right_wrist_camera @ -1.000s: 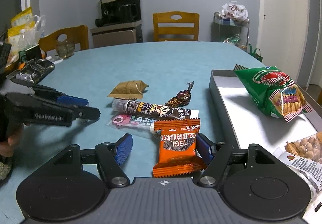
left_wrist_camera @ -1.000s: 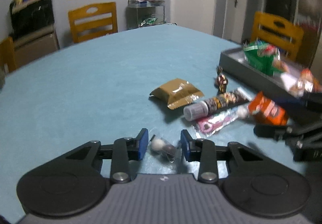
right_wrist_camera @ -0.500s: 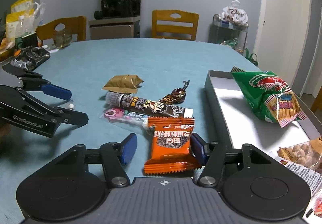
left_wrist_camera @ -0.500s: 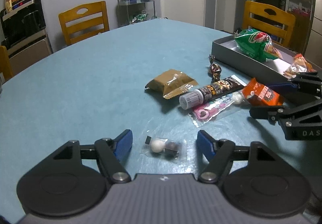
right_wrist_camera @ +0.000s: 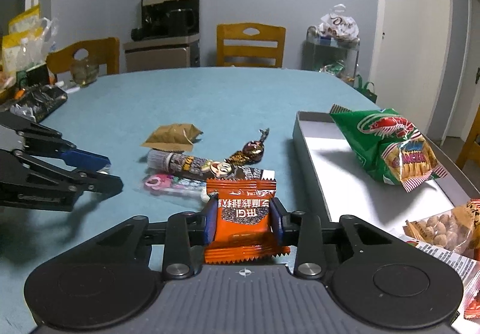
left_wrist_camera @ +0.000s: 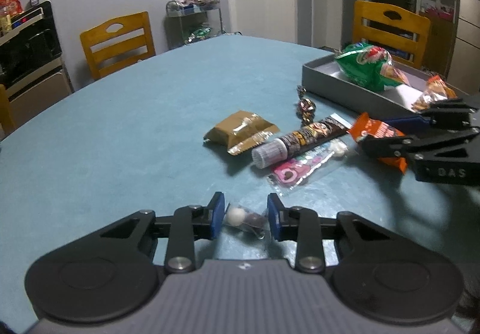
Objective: Organize snacks
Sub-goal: 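Grasp the orange wafer packet with right tool while left tool grasps the clear candy packet, then carry the orange packet and clear candy packet over the tray box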
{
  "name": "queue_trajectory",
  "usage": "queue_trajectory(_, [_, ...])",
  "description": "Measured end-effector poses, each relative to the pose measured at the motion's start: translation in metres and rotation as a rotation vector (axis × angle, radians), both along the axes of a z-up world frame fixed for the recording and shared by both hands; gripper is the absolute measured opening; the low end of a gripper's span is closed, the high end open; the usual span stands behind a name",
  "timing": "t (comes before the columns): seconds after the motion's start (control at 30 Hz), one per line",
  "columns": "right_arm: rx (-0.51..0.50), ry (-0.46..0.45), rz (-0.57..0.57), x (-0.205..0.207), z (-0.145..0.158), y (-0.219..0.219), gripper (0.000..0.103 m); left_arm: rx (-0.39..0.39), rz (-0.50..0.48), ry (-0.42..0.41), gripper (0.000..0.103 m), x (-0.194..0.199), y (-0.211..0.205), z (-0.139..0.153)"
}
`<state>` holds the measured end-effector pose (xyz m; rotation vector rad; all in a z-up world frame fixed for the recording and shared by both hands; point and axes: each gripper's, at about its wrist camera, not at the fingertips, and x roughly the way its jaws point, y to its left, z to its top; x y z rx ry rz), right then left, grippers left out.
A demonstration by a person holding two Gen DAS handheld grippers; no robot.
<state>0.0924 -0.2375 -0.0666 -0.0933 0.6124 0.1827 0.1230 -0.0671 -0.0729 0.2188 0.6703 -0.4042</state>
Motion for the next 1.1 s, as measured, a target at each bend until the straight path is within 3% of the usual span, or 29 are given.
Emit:
queue_trajectory(0.37, [0.027, -0.030, 0.019, -0.011, 0.011, -0.001, 0.037, -0.048, 0.012, -0.065, 0.020, -0.008, 0.007, 0.015])
queue_trajectory(0.43, [0.029, -0.032, 0.021, -0.012, 0.012, -0.002, 0.037, -0.058, 0.016, -0.059, 0.006, -0.007, 0.009, 0.015])
queue_trajectory(0.53, [0.033, -0.035, 0.024, -0.015, 0.013, -0.004, 0.037, -0.060, 0.006, -0.043, 0.006, -0.006, 0.009, 0.013])
queue_trajectory(0.73, [0.034, -0.028, 0.036, -0.018, 0.013, -0.004, 0.037, 0.034, -0.010, -0.025, 0.009, -0.007, -0.001, 0.006])
queue_trajectory(0.77, [0.036, -0.029, 0.037, -0.018, 0.013, -0.004, 0.037, 0.044, -0.015, -0.028, 0.011, -0.009, -0.002, 0.006])
queue_trajectory(0.8, [0.036, -0.030, 0.038, -0.018, 0.014, -0.004, 0.037, 0.048, -0.023, -0.026, 0.023, -0.010, -0.001, 0.007])
queue_trajectory(0.83, [0.036, -0.029, 0.038, -0.019, 0.014, -0.004, 0.037, 0.050, -0.031, -0.021, 0.043, -0.010, -0.001, 0.007])
queue_trajectory(0.9, [0.036, -0.029, 0.038, -0.019, 0.014, -0.004, 0.037, 0.048, -0.048, -0.014, 0.068, -0.013, 0.002, 0.009])
queue_trajectory(0.93, [0.036, -0.028, 0.038, -0.019, 0.014, -0.004, 0.037, 0.039, -0.054, -0.016, 0.073, -0.015, 0.003, 0.011])
queue_trajectory(1.03, [0.037, -0.026, 0.036, -0.021, 0.014, -0.005, 0.037, -0.017, -0.075, -0.027, 0.076, -0.023, 0.009, 0.018])
queue_trajectory(1.1, [0.037, -0.024, 0.034, -0.021, 0.014, -0.006, 0.037, -0.014, -0.059, -0.013, 0.076, -0.024, 0.009, 0.017])
